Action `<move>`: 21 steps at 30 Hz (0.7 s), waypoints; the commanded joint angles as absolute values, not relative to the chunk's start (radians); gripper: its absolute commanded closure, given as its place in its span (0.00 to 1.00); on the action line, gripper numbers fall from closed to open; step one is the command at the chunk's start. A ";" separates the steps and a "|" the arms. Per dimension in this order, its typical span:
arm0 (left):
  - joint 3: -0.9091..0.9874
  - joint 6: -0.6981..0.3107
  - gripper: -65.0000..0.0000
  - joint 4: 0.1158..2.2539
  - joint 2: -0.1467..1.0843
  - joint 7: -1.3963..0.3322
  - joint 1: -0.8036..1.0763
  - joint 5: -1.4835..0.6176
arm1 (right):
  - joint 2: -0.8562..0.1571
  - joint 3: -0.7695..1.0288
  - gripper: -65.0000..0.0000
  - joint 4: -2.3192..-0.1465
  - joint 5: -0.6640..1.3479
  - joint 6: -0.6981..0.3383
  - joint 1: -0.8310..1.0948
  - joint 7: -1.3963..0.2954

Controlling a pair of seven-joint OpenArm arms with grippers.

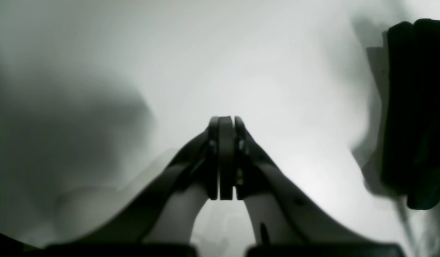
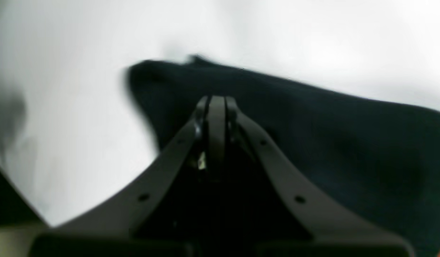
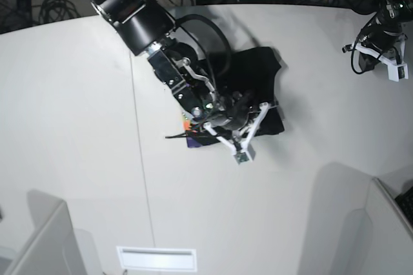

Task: Fold the T-shirt properly
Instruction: 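Release the bundle and lift the right gripper away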

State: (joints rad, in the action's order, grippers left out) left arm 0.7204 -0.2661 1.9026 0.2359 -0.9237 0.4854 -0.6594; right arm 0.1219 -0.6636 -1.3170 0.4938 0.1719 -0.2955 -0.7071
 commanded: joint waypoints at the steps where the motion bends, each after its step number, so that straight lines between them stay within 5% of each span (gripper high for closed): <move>1: 0.731 -0.271 1.00 1.922 0.251 -0.901 0.489 -0.668 | 0.134 -0.696 1.00 -1.319 0.496 0.163 -0.337 -0.687; 10: 0.725 -0.272 1.00 1.920 0.251 -0.901 0.484 -0.668 | 0.148 -0.929 1.00 -1.237 0.648 0.165 -0.429 -0.567; 14: 0.711 -0.272 1.00 1.922 0.246 -0.901 0.479 -0.670 | 0.142 -0.974 1.00 -1.360 0.720 0.165 -0.456 -0.585; 21: 0.547 -0.272 1.00 1.977 0.242 -0.898 0.478 -0.690 | -0.010 -0.696 1.00 -1.664 0.719 0.166 -0.358 -0.716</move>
State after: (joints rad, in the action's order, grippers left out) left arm 0.5411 -0.2680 1.9621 0.2298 -0.9192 0.4793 -0.6804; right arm -0.0284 -0.6937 -1.6466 0.7162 0.1730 -0.3328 -0.7403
